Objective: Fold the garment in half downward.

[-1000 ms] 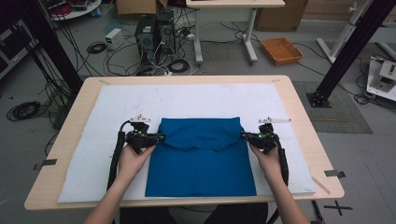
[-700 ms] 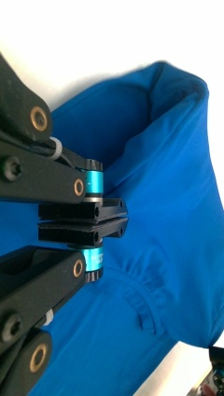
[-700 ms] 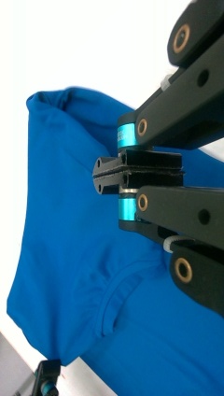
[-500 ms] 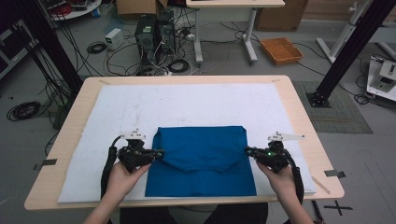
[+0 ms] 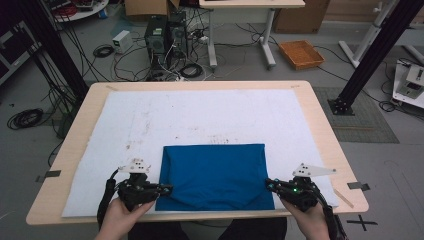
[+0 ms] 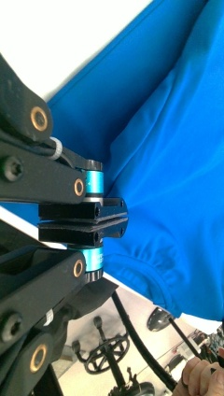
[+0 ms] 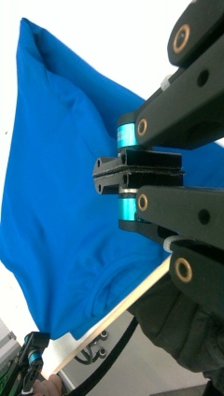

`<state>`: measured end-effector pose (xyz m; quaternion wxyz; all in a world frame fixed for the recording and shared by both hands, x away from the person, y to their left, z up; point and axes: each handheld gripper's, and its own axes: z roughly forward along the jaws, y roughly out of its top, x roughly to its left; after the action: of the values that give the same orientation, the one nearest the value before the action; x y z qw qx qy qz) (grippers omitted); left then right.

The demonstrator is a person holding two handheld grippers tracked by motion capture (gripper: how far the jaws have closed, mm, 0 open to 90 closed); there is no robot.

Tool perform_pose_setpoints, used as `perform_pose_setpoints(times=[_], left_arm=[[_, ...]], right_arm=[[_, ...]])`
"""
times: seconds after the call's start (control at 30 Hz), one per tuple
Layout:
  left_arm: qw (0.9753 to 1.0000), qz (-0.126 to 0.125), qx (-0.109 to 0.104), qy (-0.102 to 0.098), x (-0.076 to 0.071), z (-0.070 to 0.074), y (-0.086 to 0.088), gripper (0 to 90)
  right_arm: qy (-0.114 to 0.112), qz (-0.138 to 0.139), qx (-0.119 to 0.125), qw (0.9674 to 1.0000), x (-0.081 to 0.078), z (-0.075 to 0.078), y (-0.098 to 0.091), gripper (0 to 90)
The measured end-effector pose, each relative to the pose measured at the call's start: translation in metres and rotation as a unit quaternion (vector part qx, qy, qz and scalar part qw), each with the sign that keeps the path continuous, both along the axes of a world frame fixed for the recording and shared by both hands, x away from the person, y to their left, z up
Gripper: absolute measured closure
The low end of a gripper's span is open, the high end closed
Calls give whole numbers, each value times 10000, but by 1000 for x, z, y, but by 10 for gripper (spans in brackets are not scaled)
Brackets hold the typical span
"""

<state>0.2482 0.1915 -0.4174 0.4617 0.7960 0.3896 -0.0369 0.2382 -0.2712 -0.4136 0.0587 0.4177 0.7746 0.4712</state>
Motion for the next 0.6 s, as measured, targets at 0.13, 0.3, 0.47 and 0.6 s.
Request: perform_pose_setpoints(times=[0.13,0.3,0.47,0.6], left_arm=[[9987,-12,-445,248,2,-1,7,883],[9988,-7,-425,261,3,0,9,883],[9994,23,-207,278,1,-8,9,883],[9999,87,85,110,-1,-12,7,879]], right_arm=[[31,-48,93,9999,-7,1,-5,900],[31,24,65,10000,-8,3,-3,900],[36,26,-103,9999,-8,-3,-1,900],[13,-1,-283,9996,-9,-8,0,900]])
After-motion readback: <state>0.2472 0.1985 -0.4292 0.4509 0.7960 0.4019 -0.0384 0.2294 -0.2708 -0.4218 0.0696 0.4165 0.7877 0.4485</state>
